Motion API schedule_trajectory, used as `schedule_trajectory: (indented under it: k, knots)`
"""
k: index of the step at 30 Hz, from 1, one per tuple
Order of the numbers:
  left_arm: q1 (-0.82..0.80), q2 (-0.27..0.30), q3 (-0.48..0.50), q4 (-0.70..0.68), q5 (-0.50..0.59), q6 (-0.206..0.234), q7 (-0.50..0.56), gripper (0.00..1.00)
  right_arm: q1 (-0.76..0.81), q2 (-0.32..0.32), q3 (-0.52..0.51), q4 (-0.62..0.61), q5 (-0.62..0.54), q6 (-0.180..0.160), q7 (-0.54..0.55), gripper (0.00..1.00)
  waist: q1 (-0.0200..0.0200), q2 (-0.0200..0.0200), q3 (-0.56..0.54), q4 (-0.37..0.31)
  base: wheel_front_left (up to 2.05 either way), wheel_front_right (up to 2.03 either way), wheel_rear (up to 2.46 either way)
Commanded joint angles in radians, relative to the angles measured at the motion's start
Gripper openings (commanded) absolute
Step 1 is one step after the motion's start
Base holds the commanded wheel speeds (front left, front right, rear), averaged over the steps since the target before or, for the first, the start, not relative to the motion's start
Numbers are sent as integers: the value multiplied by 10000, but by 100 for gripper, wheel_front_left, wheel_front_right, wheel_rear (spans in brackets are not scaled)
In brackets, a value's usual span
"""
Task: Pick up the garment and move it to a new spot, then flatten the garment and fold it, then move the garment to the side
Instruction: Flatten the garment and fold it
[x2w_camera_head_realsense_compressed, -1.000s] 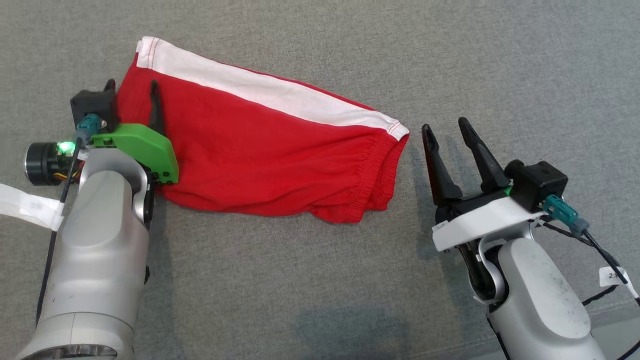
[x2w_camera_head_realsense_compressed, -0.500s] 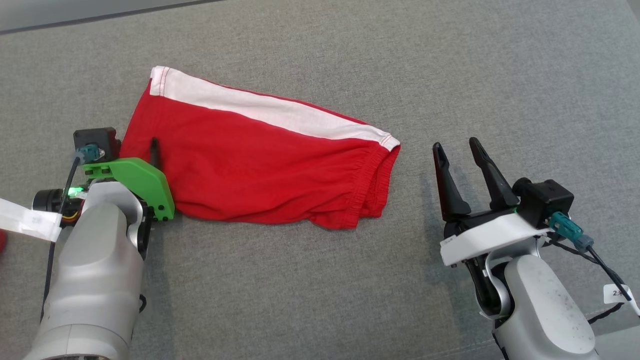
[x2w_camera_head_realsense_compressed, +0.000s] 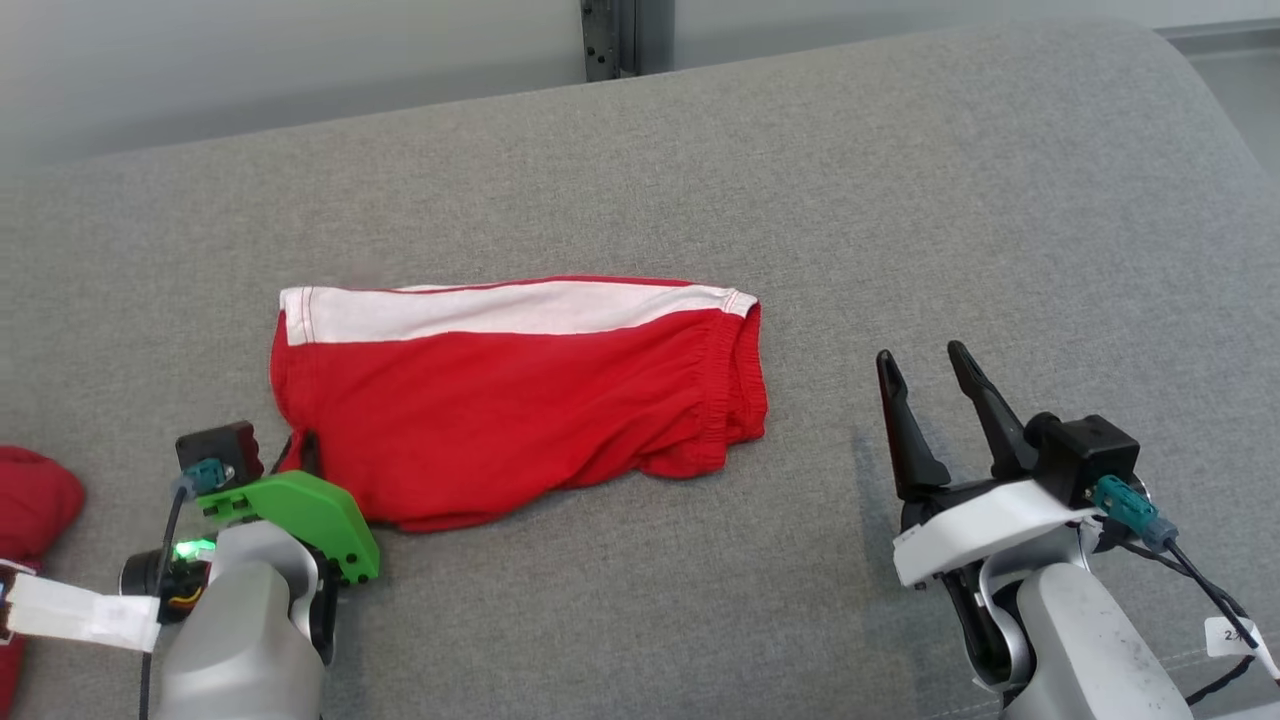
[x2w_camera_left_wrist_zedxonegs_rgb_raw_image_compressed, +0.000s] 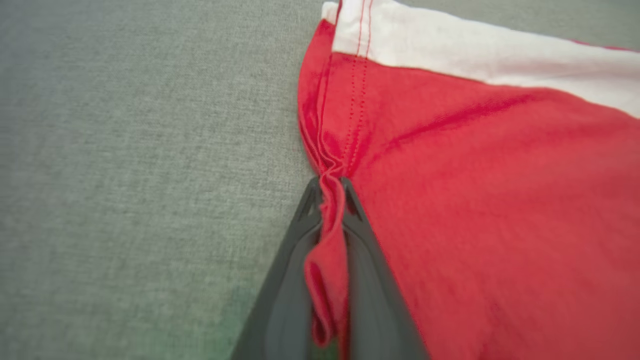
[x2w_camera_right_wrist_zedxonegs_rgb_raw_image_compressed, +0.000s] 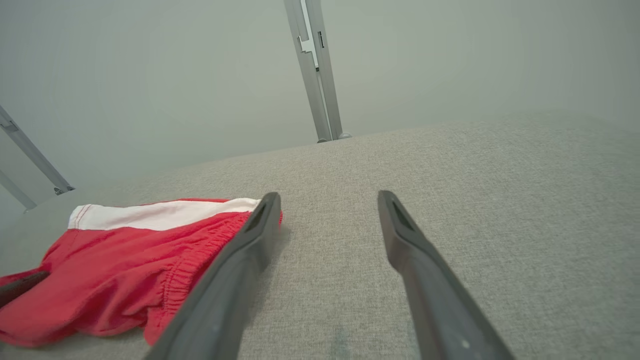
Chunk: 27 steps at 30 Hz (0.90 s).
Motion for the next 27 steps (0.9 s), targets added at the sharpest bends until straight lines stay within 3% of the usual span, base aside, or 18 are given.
schedule_trajectory:
  k: [1,5,6,7,8,14,27]
  knots:
    - [701,-48,20,243,-98,86,76,0,166,-29,-50,42,-48,0,-28,100,0,0,-349,246,0,0,0]
    - [1132,-101,123,-40,-231,223,-58,0,279,-23,-90,102,-116,0,-28,100,0,0,-538,391,0,0,0]
    - [1224,-110,103,-209,-203,273,-95,8,293,-27,-91,119,-123,0,-28,100,0,0,-578,424,0,0,0]
    - [1304,-122,93,-346,-186,313,-115,75,301,-26,-81,126,-150,0,-28,100,0,0,-605,449,0,0,0]
    - [1403,-136,137,-644,-229,340,-131,100,311,-26,-80,137,-138,0,-28,100,0,0,-637,476,0,0,0]
    - [2450,-216,132,-3087,111,679,-155,100,381,-26,-24,179,-346,0,-28,100,0,0,-799,608,0,0,0]
    - [5375,-380,-31,-7048,734,872,-160,100,1000,-26,277,560,-777,0,-28,100,0,0,-1686,874,0,0,0]
